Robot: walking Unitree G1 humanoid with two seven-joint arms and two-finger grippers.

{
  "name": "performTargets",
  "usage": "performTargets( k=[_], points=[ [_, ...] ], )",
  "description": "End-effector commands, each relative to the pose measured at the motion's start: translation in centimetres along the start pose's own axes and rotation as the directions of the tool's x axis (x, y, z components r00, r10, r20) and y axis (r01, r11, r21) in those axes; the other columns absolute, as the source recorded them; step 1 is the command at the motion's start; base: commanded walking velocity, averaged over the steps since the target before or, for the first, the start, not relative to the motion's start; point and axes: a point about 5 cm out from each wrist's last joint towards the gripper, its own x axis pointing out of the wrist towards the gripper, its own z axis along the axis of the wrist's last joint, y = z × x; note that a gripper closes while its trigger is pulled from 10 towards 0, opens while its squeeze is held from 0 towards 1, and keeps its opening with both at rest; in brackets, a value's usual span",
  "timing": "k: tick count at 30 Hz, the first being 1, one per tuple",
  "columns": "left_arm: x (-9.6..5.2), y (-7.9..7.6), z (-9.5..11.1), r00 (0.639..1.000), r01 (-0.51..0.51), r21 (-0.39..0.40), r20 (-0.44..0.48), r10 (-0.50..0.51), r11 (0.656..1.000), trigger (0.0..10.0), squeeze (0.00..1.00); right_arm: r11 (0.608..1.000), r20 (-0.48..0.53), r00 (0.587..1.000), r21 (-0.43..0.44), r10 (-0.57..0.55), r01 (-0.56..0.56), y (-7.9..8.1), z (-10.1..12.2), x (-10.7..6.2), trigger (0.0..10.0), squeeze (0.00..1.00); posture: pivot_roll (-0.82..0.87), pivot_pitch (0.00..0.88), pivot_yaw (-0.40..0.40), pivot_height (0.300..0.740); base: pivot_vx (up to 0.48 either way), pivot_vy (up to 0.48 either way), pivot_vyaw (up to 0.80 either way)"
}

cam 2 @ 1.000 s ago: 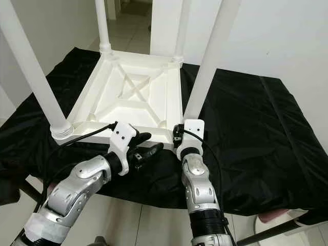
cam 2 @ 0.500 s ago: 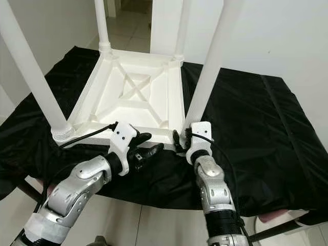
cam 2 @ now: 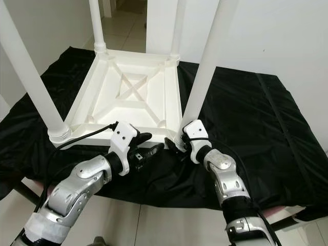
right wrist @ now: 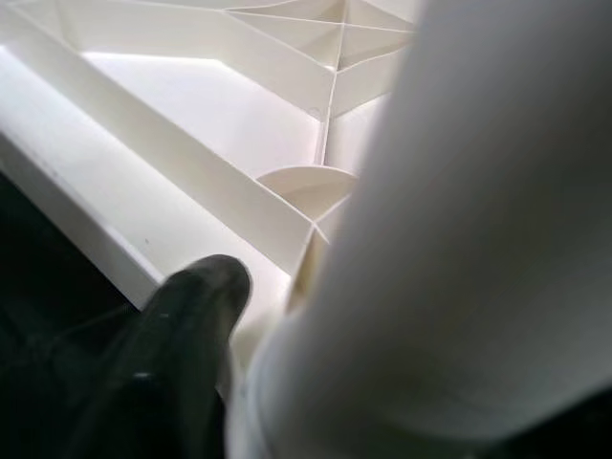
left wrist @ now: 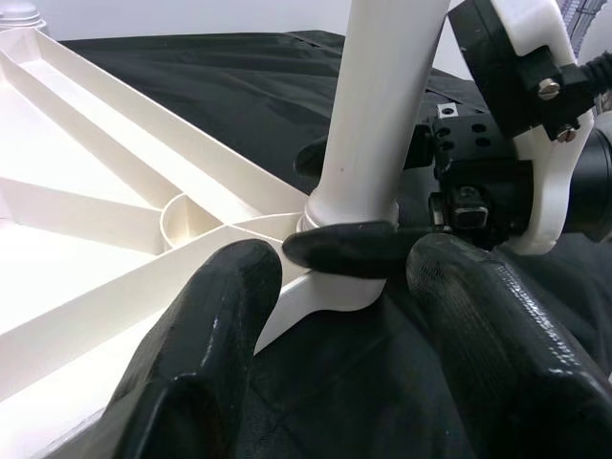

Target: Building children table

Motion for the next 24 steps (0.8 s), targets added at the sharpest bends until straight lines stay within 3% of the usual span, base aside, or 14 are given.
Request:
performTargets(
  k=[1, 8, 19, 22, 24],
  points=[
    [0.0, -0.2, 0.4, 1.0, 0.03, 0.007, 0.005, -0.03, 1.0, 10.0, 0.0, 0.999, -0.006, 0.999, 0.004, 0.048, -0.048, 0.3, -0.3, 0.1, 0.0, 0.0, 0.05, 0.0, -0.04, 0.74, 0.0, 0.0, 0.0],
    [-0.1, 0.0, 0.4, 1.0, 0.025, 0.009, 0.003, -0.025, 1.0, 10.0, 0.0, 0.997, -0.013, 0.998, 0.042, 0.063, -0.062, 0.2, -1.1, -0.1, 0.0, 0.0, 0.05, 0.0, -0.038, 0.74, 0.0, 0.0, 0.0],
    [-0.1, 0.0, 0.5, 0.999, 0.037, 0.016, -0.004, -0.036, 0.999, 10.0, 0.0, 0.992, 0.025, 0.999, 0.12, -0.046, 0.043, 0.9, -1.3, 0.1, 0.0, 0.0, 0.05, 0.0, -0.028, 0.74, 0.0, 0.0, 0.0],
    [0.1, 0.0, 0.6, 0.999, 0.042, 0.018, -0.002, -0.042, 0.999, 10.0, 0.0, 0.935, -0.006, 0.955, 0.203, -0.296, 0.291, 1.4, -0.8, 0.5, 0.0, 0.0, 0.05, 0.0, -0.028, 0.74, 0.0, 0.0, 0.0],
    [0.2, 0.0, 0.6, 0.999, 0.042, 0.017, -0.002, -0.042, 0.999, 10.0, 0.0, 0.915, -0.02, 0.936, 0.204, -0.352, 0.349, 1.5, -0.6, 0.5, 0.0, 0.0, 0.05, 0.0, -0.028, 0.74, 0.0, 0.0, 0.0]
  ],
)
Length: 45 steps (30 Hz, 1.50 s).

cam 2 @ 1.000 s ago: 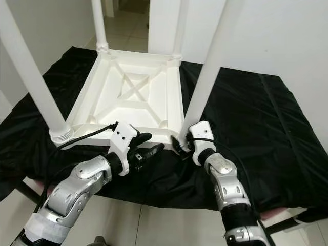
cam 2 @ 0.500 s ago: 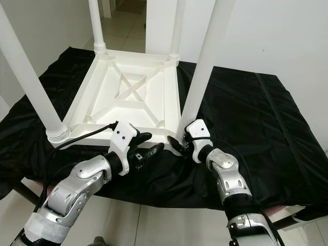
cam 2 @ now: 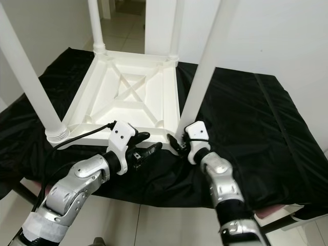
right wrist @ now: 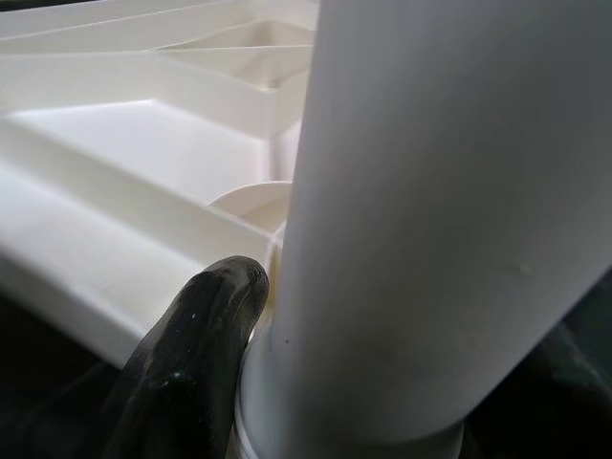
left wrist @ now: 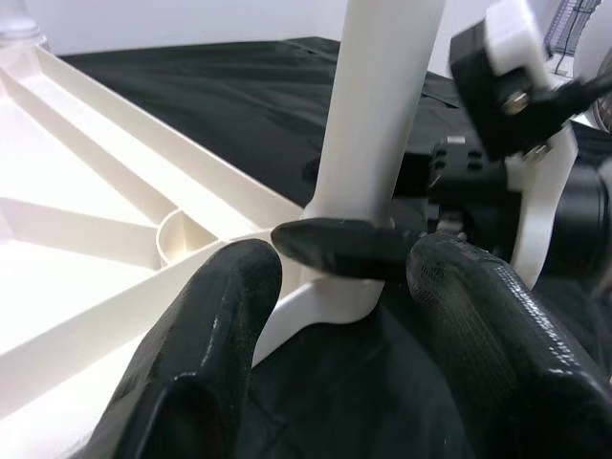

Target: Building children table

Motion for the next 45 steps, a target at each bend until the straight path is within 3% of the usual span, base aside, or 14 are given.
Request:
performTargets(
  k=[1, 2, 5, 7, 10, 17, 18, 19, 20, 28, 34, 35, 37, 45],
  points=[
    [0.2, -0.2, 0.2, 0.999, 0.044, 0.001, -0.003, -0.044, 0.999, 10.0, 0.0, 0.994, -0.031, 0.994, 0.039, -0.105, 0.106, -0.3, -0.4, -0.2, 0.0, 0.0, 0.05, 0.0, -0.028, 0.74, 0.0, 0.0, 0.0],
    [0.2, -0.2, 0.2, 0.999, 0.044, 0.001, -0.003, -0.044, 0.999, 10.0, 0.0, 0.994, -0.031, 0.994, 0.039, -0.105, 0.106, -0.3, -0.4, -0.2, 0.0, 0.0, 0.05, 0.0, -0.028, 0.74, 0.0, 0.0, 0.0],
    [0.3, -0.3, 0.1, 0.999, 0.047, -0.001, -0.001, -0.047, 0.999, 10.0, 0.0, 0.932, -0.068, 0.936, 0.091, -0.344, 0.35, 0.0, -0.2, -0.5, 0.0, 0.0, 0.05, 0.0, -0.033, 0.74, 0.0, 0.0, 0.0],
    [0.3, -0.4, 0.1, 0.999, 0.047, -0.003, 0.0, -0.047, 0.999, 10.0, 0.0, 0.91, -0.073, 0.915, 0.099, -0.398, 0.403, 0.4, -0.1, -0.7, 0.0, 0.0, 0.05, 0.0, -0.038, 0.74, 0.0, 0.0, 0.0],
    [0.4, -0.4, 0.1, 0.999, 0.048, -0.005, 0.002, -0.048, 0.999, 10.0, 0.0, 0.897, -0.067, 0.904, 0.118, -0.422, 0.427, 1.4, 0.1, -0.7, 0.0, 0.0, 0.05, 0.0, -0.037, 0.74, 0.0, 0.0, 0.0],
    [0.3, -0.5, 0.0, 0.999, 0.049, -0.008, 0.001, -0.049, 0.999, 10.0, 0.0, 0.893, -0.056, 0.902, 0.126, -0.428, 0.431, 1.3, 0.5, -0.7, 0.0, 0.0, 0.05, 0.0, -0.041, 0.74, 0.0, 0.0, 0.0],
    [0.2, -0.5, 0.0, 0.999, 0.045, -0.011, 0.001, -0.045, 0.999, 10.0, 0.0, 0.899, -0.048, 0.91, 0.139, -0.413, 0.415, 1.5, 0.6, -0.7, 2.2, 0.0, 0.05, 0.0, -0.041, 0.74, 0.0, 0.0, 0.0],
    [0.2, -0.5, 0.0, 0.999, 0.045, -0.011, 0.001, -0.045, 0.999, 10.0, 0.0, 0.899, -0.048, 0.91, 0.139, -0.413, 0.415, 1.5, 0.6, -0.7, 2.2, 0.0, 0.05, 0.0, -0.041, 0.74, 0.0, 0.0, 0.0],
    [0.2, -0.5, 0.0, 0.999, 0.042, -0.013, 0.001, -0.042, 0.999, 10.0, 0.0, 0.903, -0.047, 0.916, 0.153, -0.399, 0.401, 1.7, 0.8, -0.7, 10.0, 1.0, 0.05, 0.0, -0.041, 0.74, 0.0, 0.0, 0.0],
    [0.3, -0.7, 0.0, 0.999, 0.044, -0.017, 0.001, -0.044, 0.999, 10.0, 0.0, 0.932, -0.004, 0.941, 0.141, -0.337, 0.335, 1.0, 1.6, -0.3, 10.0, 1.0, 0.04, 0.0, -0.036, 0.74, 0.0, 0.0, 0.0],
    [0.4, -0.5, 0.1, 0.999, 0.046, -0.014, 0.004, -0.046, 0.999, 10.0, 0.0, 0.993, 0.009, 0.994, 0.052, -0.105, 0.104, -0.2, 1.7, 0.4, 10.0, 1.0, 0.03, 0.0, -0.033, 0.74, 0.0, 0.0, 0.0],
    [0.5, -0.5, 0.1, 0.999, 0.047, -0.013, 0.005, -0.047, 0.999, 10.0, 0.0, 0.999, -0.01, 0.999, 0.022, -0.04, 0.04, -0.4, 1.5, 0.5, 10.0, 0.0, 0.03, 0.0, -0.033, 0.74, 0.0, 0.0, 0.0],
    [0.5, -0.5, 0.1, 0.999, 0.049, -0.012, 0.007, -0.049, 0.999, 10.0, 0.0, 0.99, -0.028, 0.992, -0.058, 0.125, -0.127, -0.6, 1.0, 0.5, 10.0, 0.0, 0.03, 0.0, -0.032, 0.74, 0.0, 0.0, 0.0],
    [0.4, -0.3, 0.3, 0.999, 0.043, -0.008, 0.009, -0.043, 0.999, 10.0, 0.0, 0.936, -0.05, 0.944, -0.124, 0.325, -0.329, 0.4, 0.6, 0.8, 10.0, 0.0, 0.04, 0.0, -0.035, 0.74, 0.0, 0.0, 0.0]
  ],
)
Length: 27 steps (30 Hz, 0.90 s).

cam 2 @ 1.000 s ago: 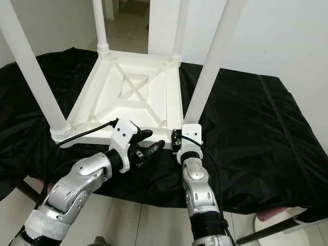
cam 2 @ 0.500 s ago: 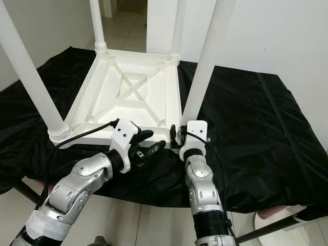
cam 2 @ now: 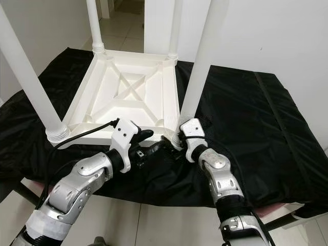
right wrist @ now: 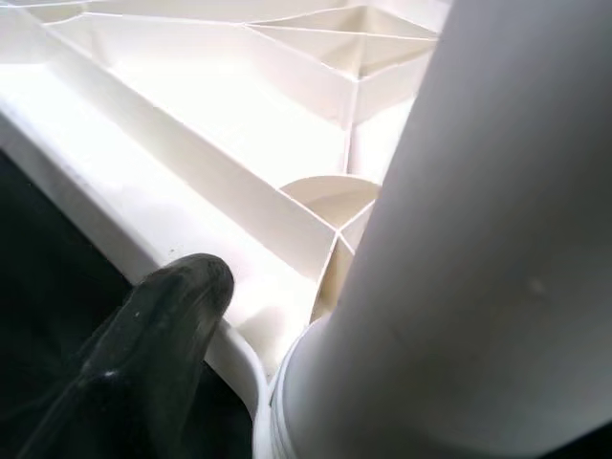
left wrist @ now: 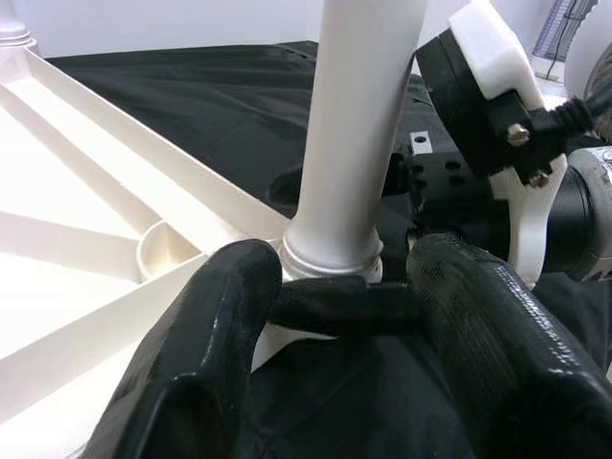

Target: Building children table

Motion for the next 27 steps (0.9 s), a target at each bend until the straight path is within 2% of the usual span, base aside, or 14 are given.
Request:
performTargets(
  k=[1, 3, 4, 9, 12, 16, 20, 22, 23, 24, 25, 27],
  points=[
    [0.1, -0.1, 0.1, 0.999, 0.033, 0.0, -0.005, -0.033, 0.999, 10.0, 0.0, 0.998, -0.003, 0.998, -0.01, 0.057, -0.057, 0.5, 0.0, 0.5, 1.6, 0.0, 0.04, 0.0, -0.035, 0.74, 0.0, 0.0, 0.0],
    [0.1, 0.0, 0.1, 1.0, 0.031, 0.002, -0.005, -0.03, 1.0, 10.0, 0.0, 0.997, 0.004, 0.997, 0.001, 0.08, -0.08, 0.7, -0.1, 0.6, 1.6, 0.0, 0.04, 0.0, -0.035, 0.74, 0.0, 0.0, 0.0],
    [0.0, 0.0, 0.1, 1.0, 0.029, 0.003, -0.004, -0.029, 1.0, 10.0, 0.0, 0.995, 0.01, 0.995, 0.009, 0.102, -0.102, 0.8, -0.1, 0.6, 0.0, 0.0, 0.05, 0.0, -0.039, 0.74, 0.0, 0.0, 0.0],
    [-0.1, 0.0, 0.1, 1.0, 0.026, 0.004, -0.004, -0.026, 1.0, 10.0, 0.0, 0.993, 0.007, 0.993, 0.013, 0.116, -0.116, 0.5, -0.7, 0.2, 0.0, 0.0, 0.05, 0.0, -0.036, 0.74, 0.0, 0.0, 0.0],
    [0.0, 0.0, 0.1, 1.0, 0.028, 0.004, -0.004, -0.028, 1.0, 10.0, 0.0, 0.996, 0.009, 0.996, 0.022, 0.088, -0.088, 0.1, -0.9, -0.1, 0.0, 0.0, 0.05, 0.0, -0.034, 0.74, 0.0, 0.0, 0.0],
    [0.0, -0.1, 0.1, 0.999, 0.035, 0.002, -0.006, -0.035, 0.999, 10.0, 0.0, 0.999, 0.002, 1.0, 0.049, 0.007, -0.007, -0.5, -1.5, -0.8, 0.0, 0.0, 0.05, 0.0, -0.032, 0.74, 0.0, 0.0, 0.0],
    [0.0, -0.2, 0.1, 0.999, 0.037, 0.0, -0.006, -0.037, 0.999, 10.0, 0.0, 0.996, -0.002, 0.999, 0.078, -0.041, 0.041, -0.4, -1.7, -1.0, 0.0, 0.0, 0.05, 0.0, -0.035, 0.74, 0.0, 0.0, 0.0],
    [-0.1, -0.2, 0.1, 0.999, 0.035, -0.004, -0.008, -0.035, 0.999, 10.0, 0.0, 0.985, -0.006, 0.993, 0.124, -0.12, 0.12, -0.1, -1.8, -1.2, 0.0, 0.0, 0.05, 0.0, -0.037, 0.74, 0.0, 0.0, 0.0],
    [-0.1, -0.2, 0.1, 0.999, 0.035, -0.004, -0.008, -0.035, 0.999, 10.0, 0.0, 0.985, -0.006, 0.993, 0.124, -0.12, 0.12, -0.1, -1.8, -1.2, 0.0, 0.0, 0.05, 0.0, -0.037, 0.74, 0.0, 0.0, 0.0],
    [-0.1, -0.2, 0.0, 0.999, 0.035, -0.005, -0.008, -0.035, 0.999, 10.0, 0.0, 0.969, -0.016, 0.983, 0.163, -0.183, 0.183, -0.1, -1.8, -1.3, 0.0, 0.0, 0.05, 0.0, -0.041, 0.74, 0.0, 0.0, 0.0],
    [-0.1, -0.2, 0.0, 0.999, 0.035, -0.005, -0.008, -0.035, 0.999, 10.0, 0.0, 0.969, -0.016, 0.983, 0.163, -0.183, 0.183, -0.1, -1.8, -1.3, 0.0, 0.0, 0.05, 0.0, -0.041, 0.74, 0.0, 0.0, 0.0],
    [-0.2, -0.4, -0.1, 0.999, 0.035, -0.009, -0.01, -0.035, 0.999, 10.0, 0.0, 0.923, -0.04, 0.945, 0.202, -0.326, 0.327, -0.1, -1.8, -1.4, 0.0, 0.0, 0.05, 0.0, -0.049, 0.74, 0.0, 0.0, 0.0]
  ],
)
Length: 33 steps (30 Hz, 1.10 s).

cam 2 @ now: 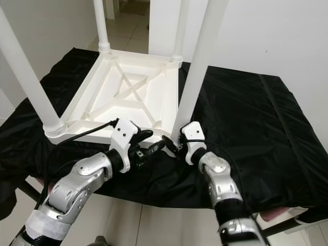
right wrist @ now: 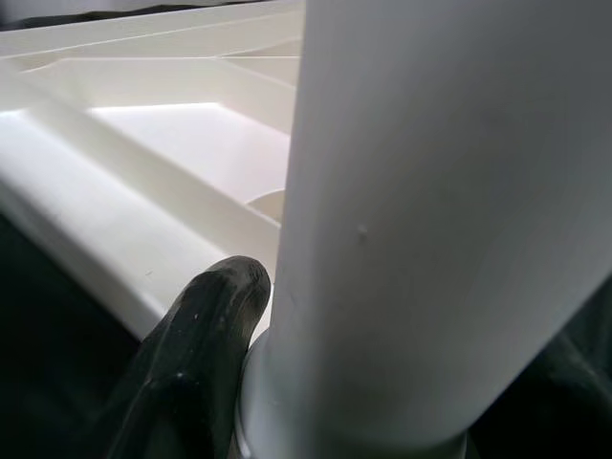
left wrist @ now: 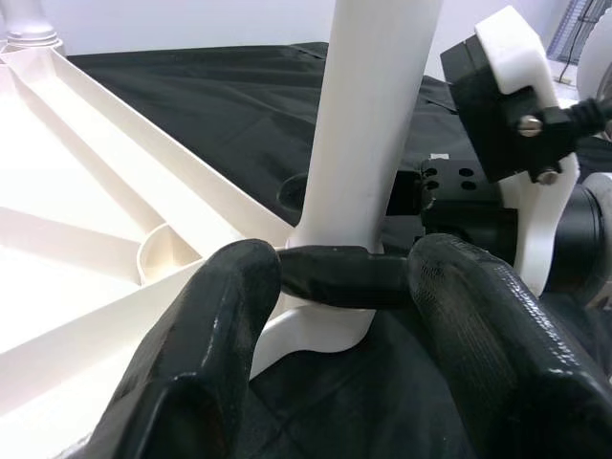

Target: Building children table

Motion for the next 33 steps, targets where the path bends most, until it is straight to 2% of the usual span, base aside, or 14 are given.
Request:
performTargets(
  k=[1, 4, 6, 7, 9, 17, 18, 19, 20, 21, 28, 29, 30, 33],
  points=[
    [-0.1, -0.4, -0.1, 0.999, 0.036, -0.006, -0.006, -0.036, 0.999, 10.0, 0.0, 0.972, -0.049, 0.975, 0.079, -0.217, 0.22, -0.9, -0.9, -0.9, 0.0, 0.0, 0.05, 0.0, -0.049, 0.74, 0.0, 0.0, 0.0],
    [-0.2, -0.5, -0.2, 0.999, 0.039, -0.008, -0.008, -0.039, 0.999, 10.0, 0.0, 0.937, -0.054, 0.94, 0.078, -0.338, 0.341, -1.0, -0.8, -1.2, 0.0, 0.0, 0.05, 0.0, -0.049, 0.74, 0.0, 0.0, 0.0],
    [-0.2, -0.6, -0.2, 0.999, 0.043, -0.009, -0.009, -0.043, 0.999, 10.0, 0.0, 0.871, -0.054, 0.873, 0.059, -0.486, 0.488, -1.2, -0.6, -1.7, 0.0, 0.0, 0.05, 0.0, -0.049, 0.74, 0.0, 0.0, 0.0],
    [-0.2, -0.6, -0.2, 0.999, 0.043, -0.009, -0.009, -0.043, 0.999, 10.0, 0.0, 0.871, -0.054, 0.873, 0.059, -0.486, 0.488, -1.2, -0.6, -1.7, 0.0, 0.0, 0.05, 0.0, -0.049, 0.74, 0.0, 0.0, 0.0],
    [-0.1, -0.7, -0.3, 0.999, 0.045, -0.009, -0.01, -0.045, 0.999, 10.0, 0.0, 0.799, -0.063, 0.799, 0.037, -0.597, 0.6, -1.0, -0.6, -2.3, 0.0, 0.0, 0.05, 0.0, -0.058, 0.74, 0.0, 0.0, 0.0],
    [-0.1, -0.7, -0.3, 0.999, 0.048, -0.008, -0.01, -0.048, 0.999, 10.0, 0.0, 0.812, -0.049, 0.814, 0.059, -0.579, 0.581, -0.3, 0.1, -2.0, 0.0, 0.0, 0.05, 0.0, -0.059, 0.74, 0.0, 0.0, 0.0],
    [-0.1, -0.7, -0.3, 0.999, 0.048, -0.006, -0.01, -0.048, 0.999, 10.0, 0.0, 0.815, -0.057, 0.817, 0.063, -0.574, 0.576, -0.3, 0.1, -1.9, 10.0, 0.0, 0.06, 0.0, -0.058, 0.74, 0.0, 0.0, 0.0],
    [-0.1, -0.7, -0.3, 0.999, 0.047, -0.005, -0.011, -0.047, 0.999, 10.0, 0.0, 0.819, -0.047, 0.824, 0.09, -0.565, 0.567, -0.3, 0.3, -1.7, 10.0, 0.94, 0.06, 0.0, -0.056, 0.74, 0.0, 0.0, 0.0],
    [-0.1, -0.7, -0.3, 0.999, 0.047, -0.005, -0.011, -0.047, 0.999, 10.0, 0.0, 0.819, -0.047, 0.824, 0.09, -0.565, 0.567, -0.3, 0.3, -1.7, 10.0, 0.94, 0.06, 0.0, -0.056, 0.74, 0.0, 0.0, 0.0],
    [-0.2, -0.6, -0.3, 0.999, 0.046, -0.003, -0.012, -0.046, 0.999, 10.0, 0.0, 0.835, -0.025, 0.843, 0.131, -0.537, 0.535, -0.2, 0.7, -1.4, 10.0, 1.0, 0.06, 0.0, -0.055, 0.74, 0.0, 0.0, 0.0],
    [-0.2, -0.8, -0.4, 0.999, 0.052, -0.004, -0.015, -0.052, 0.999, 10.0, 0.0, 0.901, 0.032, 0.906, 0.131, -0.421, 0.414, -0.4, 1.6, -0.9, 10.0, 1.0, 0.05, 0.0, -0.05, 0.74, 0.0, 0.0, 0.0],
    [-0.2, -0.8, -0.3, 0.998, 0.056, -0.003, -0.016, -0.056, 0.998, 10.0, 0.0, 0.949, 0.03, 0.952, 0.085, -0.306, 0.303, -0.7, 1.7, -0.7, 10.0, 1.0, 0.05, 0.0, -0.047, 0.74, 0.0, 0.0, 0.0],
    [-0.1, -0.8, -0.4, 0.998, 0.058, -0.003, -0.016, -0.059, 0.998, 10.0, 0.0, 0.974, 0.032, 0.975, 0.056, -0.222, 0.22, -0.8, 1.7, -0.7, 10.0, 0.0, 0.05, 0.0, -0.047, 0.74, 0.0, 0.0, 0.0],
    [-0.1, -0.9, -0.4, 0.998, 0.064, -0.004, -0.019, -0.064, 0.998, 10.0, 0.0, 0.994, 0.032, 0.994, 0.012, -0.108, 0.108, -1.0, 1.8, -0.8, 10.0, 0.0, 0.04, 0.0, -0.044, 0.74, 0.0, 0.0, 0.0]
  ],
)
